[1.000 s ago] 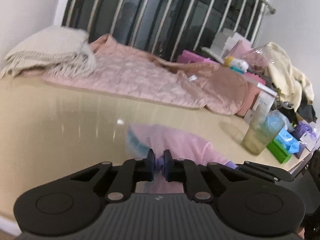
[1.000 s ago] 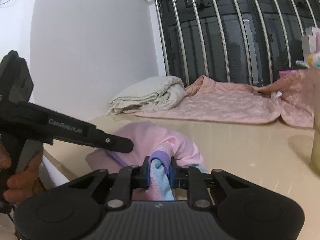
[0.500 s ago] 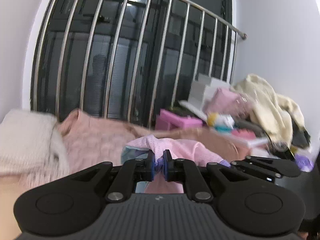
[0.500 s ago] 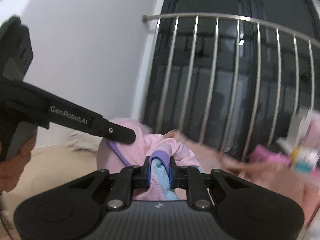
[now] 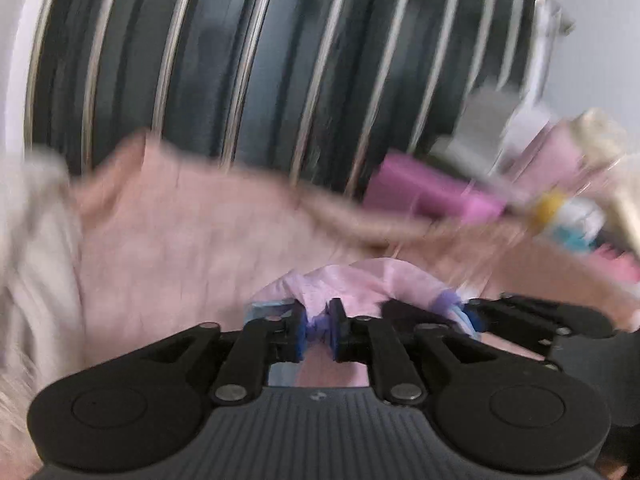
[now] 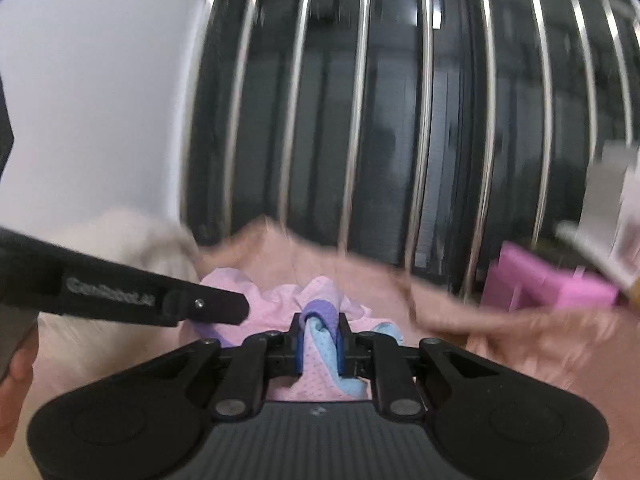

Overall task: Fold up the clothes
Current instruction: 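Place the folded garment onto the pink quilted jacket and open both grippers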

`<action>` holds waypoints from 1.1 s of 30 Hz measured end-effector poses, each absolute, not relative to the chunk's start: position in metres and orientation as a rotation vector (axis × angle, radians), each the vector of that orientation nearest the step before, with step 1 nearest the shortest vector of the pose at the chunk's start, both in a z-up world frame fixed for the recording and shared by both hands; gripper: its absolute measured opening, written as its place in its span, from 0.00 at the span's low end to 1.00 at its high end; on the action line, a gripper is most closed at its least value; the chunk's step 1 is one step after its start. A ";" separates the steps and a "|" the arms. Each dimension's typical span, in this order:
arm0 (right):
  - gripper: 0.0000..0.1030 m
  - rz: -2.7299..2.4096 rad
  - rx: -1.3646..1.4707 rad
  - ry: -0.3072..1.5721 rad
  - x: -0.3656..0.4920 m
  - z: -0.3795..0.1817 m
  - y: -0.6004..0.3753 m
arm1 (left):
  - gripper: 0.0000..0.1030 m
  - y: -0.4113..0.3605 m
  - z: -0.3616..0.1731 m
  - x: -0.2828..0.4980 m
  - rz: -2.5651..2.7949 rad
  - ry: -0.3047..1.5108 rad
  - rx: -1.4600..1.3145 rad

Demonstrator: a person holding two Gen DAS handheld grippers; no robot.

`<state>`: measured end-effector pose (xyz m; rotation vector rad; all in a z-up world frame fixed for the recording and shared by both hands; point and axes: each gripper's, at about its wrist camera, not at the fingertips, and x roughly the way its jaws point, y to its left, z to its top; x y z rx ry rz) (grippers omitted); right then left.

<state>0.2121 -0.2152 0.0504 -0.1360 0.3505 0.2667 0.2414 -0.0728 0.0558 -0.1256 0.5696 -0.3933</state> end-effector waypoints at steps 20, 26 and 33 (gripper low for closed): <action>0.27 0.168 0.141 0.573 0.225 0.012 -0.259 | 0.05 -0.067 0.013 0.212 -0.425 0.686 -0.073; 0.19 0.182 0.182 0.644 0.236 0.005 -0.267 | 0.04 -0.056 0.016 0.208 -0.373 0.664 -0.086; 0.41 0.142 0.134 0.548 0.217 0.026 -0.259 | 0.38 -0.027 0.034 0.198 -0.305 0.661 -0.223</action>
